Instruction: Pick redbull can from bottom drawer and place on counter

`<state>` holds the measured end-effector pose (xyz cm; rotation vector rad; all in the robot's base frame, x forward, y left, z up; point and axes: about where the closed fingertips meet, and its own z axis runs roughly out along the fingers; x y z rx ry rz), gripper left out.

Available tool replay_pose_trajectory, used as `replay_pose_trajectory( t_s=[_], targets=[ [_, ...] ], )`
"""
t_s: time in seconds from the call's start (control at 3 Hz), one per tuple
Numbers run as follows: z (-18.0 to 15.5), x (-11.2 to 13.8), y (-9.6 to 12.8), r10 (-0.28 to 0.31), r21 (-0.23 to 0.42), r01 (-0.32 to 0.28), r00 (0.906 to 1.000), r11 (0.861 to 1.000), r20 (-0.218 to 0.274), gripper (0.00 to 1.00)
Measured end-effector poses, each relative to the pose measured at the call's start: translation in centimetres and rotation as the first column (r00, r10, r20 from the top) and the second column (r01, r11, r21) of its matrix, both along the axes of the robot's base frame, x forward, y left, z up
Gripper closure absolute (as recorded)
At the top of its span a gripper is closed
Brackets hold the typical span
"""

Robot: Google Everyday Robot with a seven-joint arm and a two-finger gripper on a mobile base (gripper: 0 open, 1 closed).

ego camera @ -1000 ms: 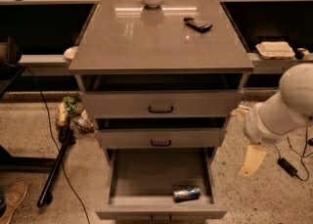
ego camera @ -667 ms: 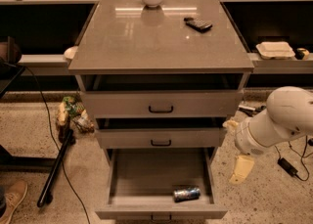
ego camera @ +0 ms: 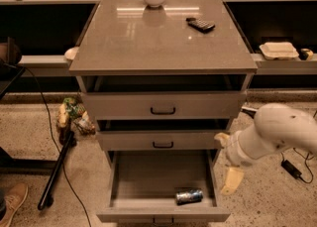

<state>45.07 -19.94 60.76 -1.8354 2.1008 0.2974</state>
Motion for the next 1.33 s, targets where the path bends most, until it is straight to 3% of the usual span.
replay_pose_trajectory(
  t_s=[0.33, 0.67, 1.0, 1.33],
  targets=[
    [-6.8, -0.8, 2.9, 0.028, 0.078, -0.024, 0.998, 0.997, -0.056, 0.0],
    [-12.6, -1.7, 5.3, 0.027, 0.163, -0.01, 0.9941, 0.987, -0.105, 0.0],
    [-18.4, -2.8, 7.9, 0.022, 0.248, 0.021, 0.9858, 0.969, -0.167, 0.0],
    [-18.5, -2.8, 7.9, 0.023, 0.249, 0.02, 0.9853, 0.968, -0.169, 0.0]
  ],
)
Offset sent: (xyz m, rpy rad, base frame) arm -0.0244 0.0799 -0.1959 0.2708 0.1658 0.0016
